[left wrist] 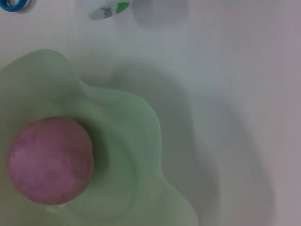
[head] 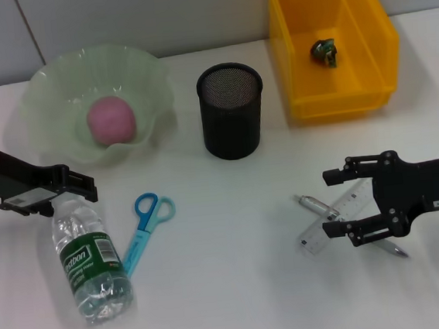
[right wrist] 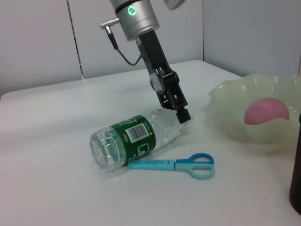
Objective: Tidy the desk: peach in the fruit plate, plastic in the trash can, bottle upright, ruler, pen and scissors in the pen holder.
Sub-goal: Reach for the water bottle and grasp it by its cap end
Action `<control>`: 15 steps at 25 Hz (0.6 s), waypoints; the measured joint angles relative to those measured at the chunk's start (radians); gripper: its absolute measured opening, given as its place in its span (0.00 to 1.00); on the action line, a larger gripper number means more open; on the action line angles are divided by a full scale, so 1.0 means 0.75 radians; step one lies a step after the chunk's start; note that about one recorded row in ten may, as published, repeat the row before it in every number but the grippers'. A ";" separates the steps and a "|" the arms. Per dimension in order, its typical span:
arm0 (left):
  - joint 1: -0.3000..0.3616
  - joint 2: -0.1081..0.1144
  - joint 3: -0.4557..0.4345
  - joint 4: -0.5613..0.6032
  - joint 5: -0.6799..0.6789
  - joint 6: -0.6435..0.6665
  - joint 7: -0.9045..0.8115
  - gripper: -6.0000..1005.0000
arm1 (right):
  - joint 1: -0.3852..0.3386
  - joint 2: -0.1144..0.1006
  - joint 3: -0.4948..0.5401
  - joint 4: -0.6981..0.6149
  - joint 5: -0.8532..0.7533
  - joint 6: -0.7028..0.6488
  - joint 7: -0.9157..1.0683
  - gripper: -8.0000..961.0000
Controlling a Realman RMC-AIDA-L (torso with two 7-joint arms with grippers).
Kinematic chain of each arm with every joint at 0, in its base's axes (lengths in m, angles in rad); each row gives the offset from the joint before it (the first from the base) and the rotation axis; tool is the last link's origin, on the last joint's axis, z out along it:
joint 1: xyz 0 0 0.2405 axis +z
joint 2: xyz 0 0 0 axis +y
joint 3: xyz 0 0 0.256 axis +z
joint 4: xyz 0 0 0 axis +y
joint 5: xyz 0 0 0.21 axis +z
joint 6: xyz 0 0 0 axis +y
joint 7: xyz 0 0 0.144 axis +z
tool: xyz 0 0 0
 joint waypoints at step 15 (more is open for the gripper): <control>-0.001 0.001 0.000 -0.031 -0.002 -0.045 0.001 0.81 | 0.008 0.004 -0.002 0.000 0.000 -0.005 0.000 0.86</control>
